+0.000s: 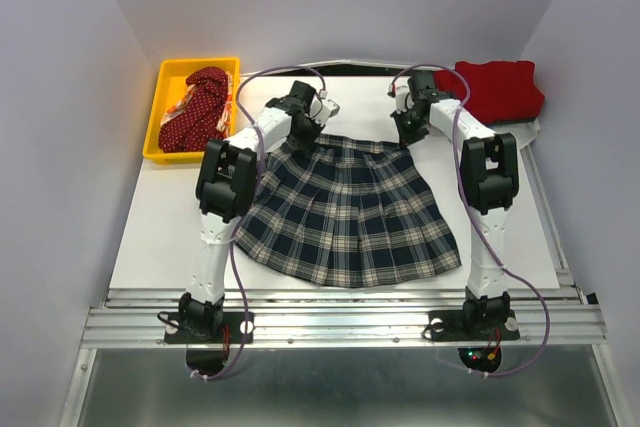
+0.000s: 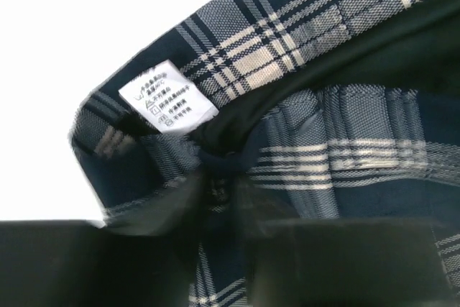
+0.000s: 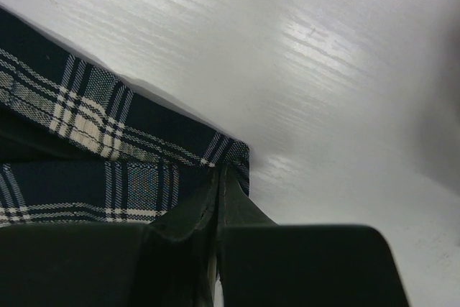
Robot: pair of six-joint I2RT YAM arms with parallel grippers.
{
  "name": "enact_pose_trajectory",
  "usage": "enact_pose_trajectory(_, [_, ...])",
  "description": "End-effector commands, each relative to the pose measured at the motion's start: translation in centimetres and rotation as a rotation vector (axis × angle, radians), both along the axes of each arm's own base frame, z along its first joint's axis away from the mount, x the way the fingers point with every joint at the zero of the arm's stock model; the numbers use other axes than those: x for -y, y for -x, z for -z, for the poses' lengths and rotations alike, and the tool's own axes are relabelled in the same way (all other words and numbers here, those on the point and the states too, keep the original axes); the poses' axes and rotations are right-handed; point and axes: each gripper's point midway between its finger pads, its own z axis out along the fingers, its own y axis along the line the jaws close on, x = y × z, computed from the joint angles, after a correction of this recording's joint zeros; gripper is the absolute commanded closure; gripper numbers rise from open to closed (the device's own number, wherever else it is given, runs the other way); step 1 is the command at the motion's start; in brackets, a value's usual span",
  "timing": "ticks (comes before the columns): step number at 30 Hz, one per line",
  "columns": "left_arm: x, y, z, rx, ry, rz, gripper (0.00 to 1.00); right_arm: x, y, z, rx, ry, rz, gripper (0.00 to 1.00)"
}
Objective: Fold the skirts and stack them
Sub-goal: Flatten the skirt out
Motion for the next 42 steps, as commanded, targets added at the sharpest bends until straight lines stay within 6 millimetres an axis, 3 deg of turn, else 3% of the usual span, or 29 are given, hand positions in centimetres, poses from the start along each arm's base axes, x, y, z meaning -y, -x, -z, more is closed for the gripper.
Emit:
enact_pose_trajectory(1, [-0.4,-0.7,-1.3,0.041,-0.005,-0.03,0.9,0.9,0.3,1.7,-0.018,0.031,-0.002,0.99])
enact_pose_trajectory(3, [-0.3,-0.5,-2.4,0.049,0.011,-0.025,1.0,1.1,0.4,1.9,-0.02,0.043,-0.005,0.99])
enact_pose_trajectory(9, [-1.0,0.2,-9.3,0.111,0.111,-0.035,1.0,2.0,0.6,2.5,-0.014,0.092,-0.01,0.99])
enact_pose_trajectory(15, [-4.7,-0.2,-14.6,0.161,0.223,-0.109,1.0,3.6,0.9,3.6,0.0,0.177,-0.009,0.99])
enact_pose_trajectory(18, [-5.9,-0.9,-14.4,0.184,0.244,-0.138,1.0,4.4,0.8,4.0,0.01,0.198,-0.002,0.99])
enact_pose_trajectory(20, [-6.0,-1.3,-13.2,0.161,0.237,-0.15,1.0,4.4,0.7,4.2,0.008,0.197,-0.003,0.99])
enact_pose_trajectory(21, [-6.1,-1.7,-11.4,0.132,0.218,-0.163,0.99,4.4,0.7,4.2,0.009,0.198,-0.001,0.99])
enact_pose_trajectory(24, [-6.1,-3.1,-8.7,0.097,0.237,-0.213,0.93,4.2,0.0,3.3,0.034,0.19,0.002,0.99])
enact_pose_trajectory(26, [-6.3,-4.3,-8.3,0.103,0.258,-0.24,0.9,4.2,-0.1,2.8,0.042,0.187,0.0,0.99])
enact_pose_trajectory(28, [-6.4,-5.0,-7.4,0.1,0.259,-0.258,0.79,4.1,-0.4,1.9,0.062,0.182,-0.003,0.99])
enact_pose_trajectory(31, [-6.3,-5.5,-7.6,0.117,0.259,-0.242,0.63,3.8,-0.5,0.7,0.08,0.168,-0.009,0.99])
enact_pose_trajectory(32, [-6.2,-5.4,-8.3,0.124,0.266,-0.223,0.49,3.7,-0.4,0.4,0.083,0.158,-0.008,0.99])
enact_pose_trajectory(34, [-5.6,-4.8,-9.7,0.139,0.294,-0.166,0.32,3.3,-0.8,-1.3,0.1,0.134,0.003,0.88])
enact_pose_trajectory(35, [-5.6,-4.3,-9.8,0.146,0.289,-0.14,0.28,3.0,-0.8,-1.9,0.1,0.119,0.006,0.77])
enact_pose_trajectory(36, [-5.7,-4.4,-12.3,0.209,0.304,-0.125,0.16,2.5,-0.8,-2.6,0.096,0.087,0.018,0.48])
enact_pose_trajectory(37, [-5.8,-4.4,-13.2,0.24,0.301,-0.109,0.03,2.1,-1.1,-4.2,0.107,0.039,0.019,0.37])
enact_pose_trajectory(38, [-6.0,-4.4,-14.7,0.281,0.306,-0.108,0.01,1.7,-1.3,-5.2,0.113,0.007,0.037,0.27])
enact_pose_trajectory(41, [-6.4,-5.0,-16.3,0.316,0.311,-0.11,0.01,0.9,-2.2,-7.8,0.143,-0.068,0.066,0.2])
enact_pose_trajectory(42, [-6.4,-5.2,-15.5,0.296,0.306,-0.109,0.01,1.3,-2.2,-8.1,0.134,-0.088,0.079,0.19])
